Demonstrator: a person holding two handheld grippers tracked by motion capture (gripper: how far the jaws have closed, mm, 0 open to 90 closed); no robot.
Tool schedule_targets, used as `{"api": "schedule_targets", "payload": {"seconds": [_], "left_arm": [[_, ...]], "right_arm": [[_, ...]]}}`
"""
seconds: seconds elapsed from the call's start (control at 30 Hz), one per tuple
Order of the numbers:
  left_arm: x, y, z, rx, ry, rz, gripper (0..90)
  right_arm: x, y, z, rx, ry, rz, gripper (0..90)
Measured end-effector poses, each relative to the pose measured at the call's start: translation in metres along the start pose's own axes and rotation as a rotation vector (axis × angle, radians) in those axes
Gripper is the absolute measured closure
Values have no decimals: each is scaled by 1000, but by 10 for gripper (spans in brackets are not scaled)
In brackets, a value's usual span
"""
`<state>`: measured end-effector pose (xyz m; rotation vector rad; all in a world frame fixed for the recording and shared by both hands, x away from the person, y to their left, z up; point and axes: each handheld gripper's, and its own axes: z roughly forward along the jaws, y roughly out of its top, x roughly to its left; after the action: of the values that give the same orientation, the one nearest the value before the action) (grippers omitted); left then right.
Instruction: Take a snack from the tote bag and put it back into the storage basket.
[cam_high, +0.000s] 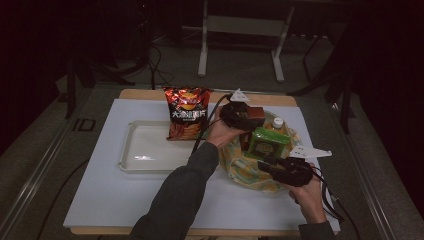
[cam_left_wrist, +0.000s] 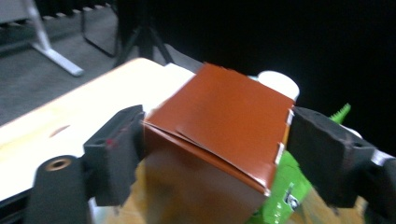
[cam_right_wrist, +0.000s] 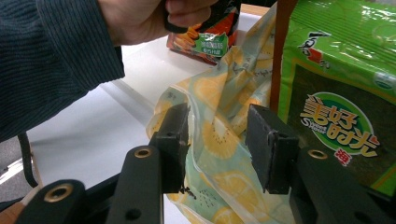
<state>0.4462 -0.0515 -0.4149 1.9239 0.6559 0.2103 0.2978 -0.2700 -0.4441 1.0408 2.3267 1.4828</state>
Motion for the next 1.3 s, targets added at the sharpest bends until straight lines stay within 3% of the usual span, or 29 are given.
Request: {"api": "schedule_targets", "payload": {"seconds": [0.2, 0.43, 1.03, 1.3], "left_arm": [[-3, -4, 0, 21, 3, 29, 262], [-6, -3, -8, 11, 50, 66, 385], [-2, -2, 10, -27, 58, -19, 338], [-7, -2, 11, -26, 78, -9, 389]], "right_arm": [[-2, 0, -3, -4, -4, 8, 591], [-5, -2, -2, 1, -2, 20, 590], [-7, -4, -1, 6, -2, 35, 589], [-8, -4, -1, 6, -1, 37, 589]]}}
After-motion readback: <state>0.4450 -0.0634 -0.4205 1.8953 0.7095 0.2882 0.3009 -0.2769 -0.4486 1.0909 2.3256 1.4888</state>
